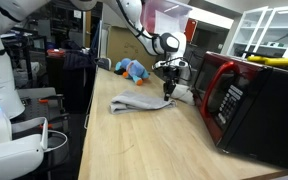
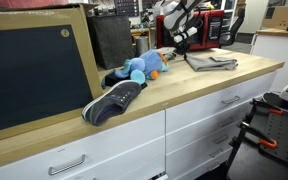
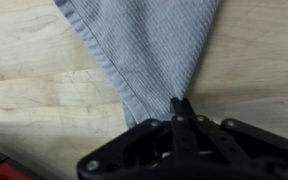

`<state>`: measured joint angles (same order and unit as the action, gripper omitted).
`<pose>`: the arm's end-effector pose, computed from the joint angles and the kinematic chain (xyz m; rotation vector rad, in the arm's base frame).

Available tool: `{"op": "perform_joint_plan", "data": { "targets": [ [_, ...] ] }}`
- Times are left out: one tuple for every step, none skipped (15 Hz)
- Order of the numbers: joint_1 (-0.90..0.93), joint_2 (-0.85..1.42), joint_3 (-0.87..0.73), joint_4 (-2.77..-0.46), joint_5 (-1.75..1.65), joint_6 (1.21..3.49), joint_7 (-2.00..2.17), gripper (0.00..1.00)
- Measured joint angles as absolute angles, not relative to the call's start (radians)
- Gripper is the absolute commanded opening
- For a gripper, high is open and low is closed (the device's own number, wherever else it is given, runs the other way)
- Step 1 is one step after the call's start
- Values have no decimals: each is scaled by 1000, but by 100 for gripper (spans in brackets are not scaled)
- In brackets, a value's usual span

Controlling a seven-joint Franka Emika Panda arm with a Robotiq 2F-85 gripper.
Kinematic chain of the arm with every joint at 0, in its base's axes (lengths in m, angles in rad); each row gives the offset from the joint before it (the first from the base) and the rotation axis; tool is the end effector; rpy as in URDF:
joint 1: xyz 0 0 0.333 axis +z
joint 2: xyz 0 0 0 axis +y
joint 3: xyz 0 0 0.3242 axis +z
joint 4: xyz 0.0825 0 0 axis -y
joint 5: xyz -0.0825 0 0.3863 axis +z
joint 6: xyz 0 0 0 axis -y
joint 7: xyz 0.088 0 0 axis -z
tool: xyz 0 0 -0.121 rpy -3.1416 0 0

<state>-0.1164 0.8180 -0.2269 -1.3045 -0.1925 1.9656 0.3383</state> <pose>0.7000 -0.2271 0.2434 2.6941 -0.7392 -0.1972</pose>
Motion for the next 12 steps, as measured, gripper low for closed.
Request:
{"op": "perform_joint_plan", "data": {
  "targets": [
    [-101, 807, -225, -1321, -195, 1995, 338, 0],
    [-83, 791, -223, -1346, -199, 2026, 338, 0],
    [-63, 771, -219, -1376, -206, 2057, 338, 0],
    [-41, 749, -218, -1409, -217, 2087, 339, 0],
    [-19, 726, -217, -1443, -227, 2112, 340, 0],
    [2, 703, -217, -1476, -236, 2133, 340, 0],
    [21, 679, -216, -1508, -242, 2152, 341, 0],
    [37, 658, -214, -1537, -246, 2164, 341, 0],
    [48, 637, -209, -1564, -249, 2173, 341, 0],
    [55, 616, -201, -1591, -250, 2180, 340, 0],
    [60, 596, -192, -1618, -251, 2185, 339, 0],
    [64, 576, -183, -1645, -252, 2189, 338, 0]
  ]
}}
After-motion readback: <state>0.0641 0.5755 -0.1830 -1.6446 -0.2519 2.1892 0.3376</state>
